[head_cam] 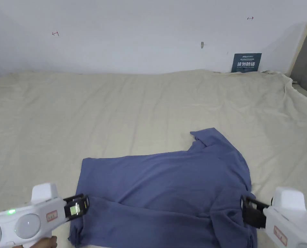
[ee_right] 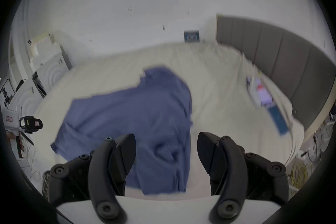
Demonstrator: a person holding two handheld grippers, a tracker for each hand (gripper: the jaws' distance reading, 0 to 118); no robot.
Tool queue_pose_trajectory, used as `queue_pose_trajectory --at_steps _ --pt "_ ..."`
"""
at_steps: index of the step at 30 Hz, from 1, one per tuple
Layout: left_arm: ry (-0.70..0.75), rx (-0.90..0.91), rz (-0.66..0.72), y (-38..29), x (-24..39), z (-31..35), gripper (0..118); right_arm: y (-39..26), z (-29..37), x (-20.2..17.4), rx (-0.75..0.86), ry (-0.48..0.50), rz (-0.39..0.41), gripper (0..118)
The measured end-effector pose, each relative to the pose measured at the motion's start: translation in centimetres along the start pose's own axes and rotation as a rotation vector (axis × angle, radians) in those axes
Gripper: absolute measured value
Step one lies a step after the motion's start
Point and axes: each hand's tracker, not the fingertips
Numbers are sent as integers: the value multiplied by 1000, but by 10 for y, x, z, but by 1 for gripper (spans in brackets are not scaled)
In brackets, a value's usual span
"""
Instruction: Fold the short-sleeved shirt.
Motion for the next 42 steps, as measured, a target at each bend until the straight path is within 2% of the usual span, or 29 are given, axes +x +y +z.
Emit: queue_pose_trajectory --at_steps 6,8,9,12,13,14,21,29,36,41,42 --pt "-3 268 -42 36 32 49 94 50 39 -22 245 -15 70 73" --pt "-7 334 -49 39 39 58 85 55 45 -28 290 -32 89 71" --pt "-18 337 -36 41 42 62 79 56 48 -30 322 -41 92 65" --pt "-64 415 -39 38 48 71 35 57 50 -34 353 -47 90 21" --pt "-77 430 -56 37 50 74 13 57 51 -33 367 -49 91 2" --pt "-95 431 -66 35 50 74 2 57 52 -34 378 -48 91 1" --pt "-93 439 -126 33 63 75 0 59 52 -35 401 -15 92 0" --pt "-63 386 -158 49 58 39 0 68 30 -33 375 -7 82 0" --pt "11 294 -216 82 41 -41 0 83 -7 -37 348 -2 77 0" --pt "2 154 -135 113 17 -111 0 93 -43 -41 318 -3 88 0" --pt "0 118 -103 119 10 -127 6 95 -51 -41 310 -5 87 0"
